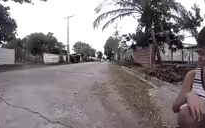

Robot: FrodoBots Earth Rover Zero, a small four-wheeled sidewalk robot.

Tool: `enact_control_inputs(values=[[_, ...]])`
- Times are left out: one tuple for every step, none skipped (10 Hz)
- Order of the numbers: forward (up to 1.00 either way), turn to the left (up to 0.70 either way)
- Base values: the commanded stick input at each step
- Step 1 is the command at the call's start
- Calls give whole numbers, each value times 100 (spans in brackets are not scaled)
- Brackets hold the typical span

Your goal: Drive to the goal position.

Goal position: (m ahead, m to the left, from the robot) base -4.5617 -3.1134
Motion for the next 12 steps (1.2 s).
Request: enact_control_inputs(values=[[0,45],[0,45],[0,45],[70,27],[27,10],[0,0],[0,0],[-17,0],[-70,0],[-70,0],[-70,0],[-70,0]])
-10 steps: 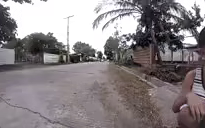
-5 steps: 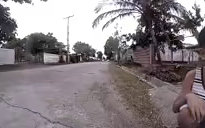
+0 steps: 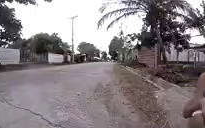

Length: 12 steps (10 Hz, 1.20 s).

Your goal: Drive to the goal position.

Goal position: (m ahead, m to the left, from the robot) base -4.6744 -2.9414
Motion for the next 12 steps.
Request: enact_control_inputs(values=[[-70,0],[-70,0],[0,0],[0,0],[0,0],[0,0],[0,-35],[0,-45],[0,-45],[0,-45],[0,-45],[0,-9]])
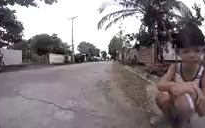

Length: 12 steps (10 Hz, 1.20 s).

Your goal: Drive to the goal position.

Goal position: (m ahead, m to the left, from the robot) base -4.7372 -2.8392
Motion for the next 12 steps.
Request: enact_control_inputs(values=[[0,0],[0,0],[0,0],[0,0],[0,-35],[0,-45],[0,-45],[0,-45],[0,-45],[0,-45],[0,-45],[0,-45]])
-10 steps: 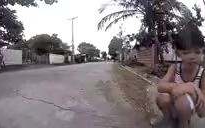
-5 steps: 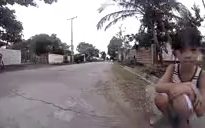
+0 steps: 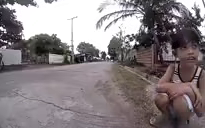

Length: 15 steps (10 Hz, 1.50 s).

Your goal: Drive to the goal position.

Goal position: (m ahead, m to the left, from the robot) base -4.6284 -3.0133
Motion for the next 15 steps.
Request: enact_control_inputs(values=[[0,-45],[0,-45],[0,-45],[0,-45],[0,-45],[0,-45],[0,-45],[0,-45],[0,-45],[0,-45],[0,-45],[0,-45],[0,-45],[0,-45],[0,-45]])
